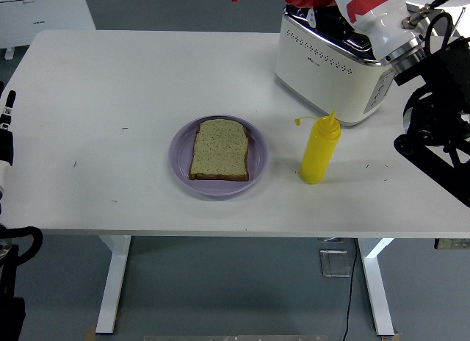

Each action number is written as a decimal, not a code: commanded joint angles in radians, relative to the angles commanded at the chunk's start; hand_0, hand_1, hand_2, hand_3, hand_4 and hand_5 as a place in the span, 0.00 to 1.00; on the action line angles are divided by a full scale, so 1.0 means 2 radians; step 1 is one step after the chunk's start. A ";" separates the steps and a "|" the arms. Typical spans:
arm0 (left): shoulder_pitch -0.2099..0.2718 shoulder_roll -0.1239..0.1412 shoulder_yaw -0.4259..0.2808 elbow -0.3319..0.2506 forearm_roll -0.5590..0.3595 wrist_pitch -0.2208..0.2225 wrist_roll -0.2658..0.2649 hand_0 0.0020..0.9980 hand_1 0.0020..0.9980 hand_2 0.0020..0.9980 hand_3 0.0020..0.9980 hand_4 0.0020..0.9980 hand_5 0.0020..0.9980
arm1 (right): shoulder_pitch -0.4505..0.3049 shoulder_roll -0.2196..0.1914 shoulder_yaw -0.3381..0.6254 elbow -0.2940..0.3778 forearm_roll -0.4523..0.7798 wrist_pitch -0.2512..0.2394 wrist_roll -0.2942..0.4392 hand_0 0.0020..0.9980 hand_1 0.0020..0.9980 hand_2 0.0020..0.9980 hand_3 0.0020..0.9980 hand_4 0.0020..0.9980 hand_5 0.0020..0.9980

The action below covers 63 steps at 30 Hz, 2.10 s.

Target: Pick up the cup,pour liquid into bread,place the cup on the desk

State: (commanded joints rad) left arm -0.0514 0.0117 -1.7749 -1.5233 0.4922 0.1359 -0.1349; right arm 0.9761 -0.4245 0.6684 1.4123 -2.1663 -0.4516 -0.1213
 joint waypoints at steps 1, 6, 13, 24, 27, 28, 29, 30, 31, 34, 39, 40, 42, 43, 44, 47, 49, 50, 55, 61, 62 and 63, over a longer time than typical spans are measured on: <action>0.000 0.000 0.000 0.000 0.000 0.000 0.000 0.80 0.78 0.82 0.79 0.48 1.00 | 0.004 0.001 -0.002 -0.003 -0.020 0.001 -0.002 0.15 0.21 0.37 0.52 0.40 0.09; 0.000 0.001 -0.001 0.000 0.000 0.000 0.000 0.80 0.78 0.82 0.78 0.48 1.00 | 0.033 -0.005 -0.007 -0.028 -0.051 -0.016 -0.011 0.17 0.23 0.37 0.52 0.40 0.09; 0.002 0.001 -0.002 0.000 0.000 0.000 0.000 0.81 0.78 0.82 0.78 0.48 1.00 | 0.066 -0.013 -0.067 -0.034 -0.051 -0.028 -0.026 0.17 0.24 0.38 0.52 0.41 0.09; 0.003 0.001 -0.003 0.000 0.000 0.000 -0.001 0.81 0.78 0.82 0.78 0.48 1.00 | 0.060 -0.013 -0.077 -0.047 -0.051 -0.019 -0.025 0.19 0.25 0.40 0.52 0.39 0.09; 0.003 0.001 -0.001 0.000 0.000 0.000 0.000 0.81 0.78 0.82 0.78 0.48 1.00 | 0.061 -0.012 -0.053 -0.041 -0.051 -0.026 -0.025 0.19 0.25 0.40 0.52 0.39 0.09; 0.003 0.001 -0.001 0.000 0.000 0.000 0.000 0.81 0.78 0.82 0.78 0.48 1.00 | 0.063 -0.011 -0.049 -0.040 -0.051 -0.028 -0.026 0.19 0.25 0.40 0.52 0.39 0.09; 0.003 0.001 -0.001 0.000 0.000 0.000 0.000 0.81 0.78 0.82 0.78 0.48 1.00 | 0.063 -0.011 -0.047 -0.039 -0.051 -0.029 -0.026 0.20 0.26 0.40 0.52 0.38 0.09; 0.004 0.001 0.000 0.000 0.000 0.000 0.000 0.81 0.78 0.82 0.78 0.48 1.00 | 0.066 -0.010 -0.055 -0.039 -0.051 -0.029 -0.026 0.20 0.26 0.40 0.52 0.38 0.09; 0.004 0.001 0.000 0.000 0.000 0.000 0.000 0.81 0.78 0.82 0.78 0.48 1.00 | 0.068 -0.010 -0.060 -0.040 -0.051 -0.028 -0.025 0.20 0.26 0.40 0.52 0.38 0.09; 0.003 0.001 0.000 0.000 0.000 0.000 0.000 0.81 0.78 0.82 0.78 0.48 1.00 | 0.080 -0.008 -0.104 -0.047 -0.051 -0.015 -0.019 0.20 0.26 0.40 0.52 0.38 0.09; 0.003 0.001 0.001 0.000 0.000 0.000 0.000 0.81 0.78 0.82 0.78 0.48 1.00 | 0.105 -0.002 -0.191 -0.068 -0.051 0.007 -0.006 0.22 0.26 0.41 0.53 0.37 0.07; 0.002 0.001 0.001 0.000 0.000 0.000 0.000 0.81 0.78 0.82 0.78 0.48 1.00 | 0.110 -0.002 -0.197 -0.069 -0.051 0.007 -0.005 0.22 0.26 0.41 0.53 0.37 0.07; 0.002 0.001 0.000 0.001 0.000 0.000 0.000 0.81 0.78 0.82 0.78 0.48 1.00 | 0.115 -0.003 -0.194 -0.070 -0.051 0.007 -0.006 0.25 0.30 0.41 0.53 0.35 0.08; 0.002 0.002 0.000 0.001 0.000 0.000 0.000 0.81 0.78 0.82 0.78 0.48 1.00 | 0.119 -0.005 -0.189 -0.071 -0.051 0.008 -0.005 0.25 0.30 0.41 0.53 0.35 0.08; 0.001 0.002 0.000 0.000 0.000 0.000 0.000 0.81 0.78 0.82 0.78 0.48 1.00 | 0.121 -0.007 -0.184 -0.071 -0.051 0.009 -0.005 0.25 0.30 0.41 0.53 0.35 0.08; 0.001 0.003 -0.001 0.000 0.000 0.000 -0.001 0.81 0.79 0.82 0.78 0.48 1.00 | 0.126 -0.014 -0.160 -0.070 -0.051 0.009 -0.006 0.27 0.30 0.41 0.53 0.34 0.07; 0.002 0.003 -0.002 0.000 0.000 0.001 -0.001 0.81 0.79 0.82 0.78 0.48 1.00 | 0.125 -0.015 -0.144 -0.068 -0.051 0.009 -0.008 0.27 0.30 0.41 0.53 0.34 0.07; 0.002 0.003 -0.002 0.000 0.000 0.001 -0.001 0.81 0.79 0.82 0.78 0.48 1.00 | 0.124 -0.014 -0.138 -0.067 -0.051 0.008 -0.008 0.27 0.30 0.41 0.53 0.34 0.07; 0.001 0.002 -0.001 0.000 0.000 0.000 -0.001 0.81 0.79 0.82 0.79 0.48 1.00 | 0.119 0.005 -0.161 -0.076 -0.051 0.010 -0.010 0.27 0.30 0.41 0.53 0.33 0.06; 0.000 0.001 0.002 0.001 0.000 0.000 0.000 0.81 0.79 0.82 0.79 0.48 1.00 | 0.125 0.025 -0.232 -0.097 -0.051 0.017 -0.007 0.27 0.30 0.42 0.53 0.32 0.06; 0.000 0.001 0.001 0.001 0.000 0.000 0.000 0.81 0.79 0.82 0.79 0.48 1.00 | 0.125 0.023 -0.234 -0.096 -0.051 0.022 -0.004 0.27 0.30 0.42 0.53 0.32 0.06; 0.000 0.001 0.001 0.001 0.000 0.000 0.000 0.81 0.79 0.82 0.79 0.48 1.00 | 0.126 0.022 -0.235 -0.095 -0.051 0.025 -0.002 0.27 0.30 0.42 0.53 0.32 0.06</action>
State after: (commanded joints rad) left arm -0.0516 0.0147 -1.7728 -1.5219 0.4918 0.1365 -0.1356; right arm 1.2272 -0.3799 0.1984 1.2223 -2.2689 -0.4024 -0.1262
